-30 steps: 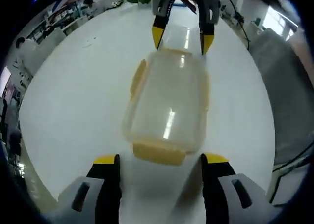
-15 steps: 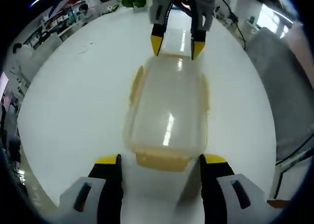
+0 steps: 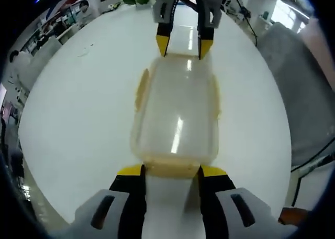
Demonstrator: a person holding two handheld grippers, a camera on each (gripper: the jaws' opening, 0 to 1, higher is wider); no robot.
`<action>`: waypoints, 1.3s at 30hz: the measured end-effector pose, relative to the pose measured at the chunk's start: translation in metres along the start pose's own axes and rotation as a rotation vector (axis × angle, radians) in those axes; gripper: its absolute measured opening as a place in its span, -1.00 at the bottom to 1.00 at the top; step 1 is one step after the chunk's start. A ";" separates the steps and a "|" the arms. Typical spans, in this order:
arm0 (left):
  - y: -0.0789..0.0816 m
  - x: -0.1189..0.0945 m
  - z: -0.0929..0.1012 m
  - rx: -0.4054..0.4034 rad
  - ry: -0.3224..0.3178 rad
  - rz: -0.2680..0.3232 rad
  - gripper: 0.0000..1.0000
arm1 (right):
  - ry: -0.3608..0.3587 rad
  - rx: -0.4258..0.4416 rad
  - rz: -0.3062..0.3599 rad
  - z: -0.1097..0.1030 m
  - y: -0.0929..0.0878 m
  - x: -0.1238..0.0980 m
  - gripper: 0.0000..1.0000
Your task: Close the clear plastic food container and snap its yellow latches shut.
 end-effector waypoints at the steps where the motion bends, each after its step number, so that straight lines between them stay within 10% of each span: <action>1: 0.000 0.000 0.001 0.001 -0.001 -0.006 -0.25 | 0.001 0.000 0.000 -0.001 0.001 0.000 -0.27; 18: -0.002 -0.001 0.003 0.030 -0.009 -0.019 -0.26 | -0.016 -0.009 0.015 -0.002 0.004 0.000 -0.21; 22: -0.002 -0.001 0.004 0.041 -0.010 -0.027 -0.27 | -0.010 0.027 0.003 0.000 -0.001 0.005 0.27; 39: -0.003 -0.001 0.005 -0.012 0.013 -0.037 -0.27 | 0.007 0.071 -0.008 -0.002 -0.004 0.008 -0.26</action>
Point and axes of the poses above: the point that each gripper's makers call its tool centre point, and the gripper's own axes: x roughly forward along the fingers, z roughly to its right, y roughly out of its top, the point moved 4 cm from there along -x, roughly backward along the fingers, and after that the axes turned 1 degree about y, right-handed, at the moved point
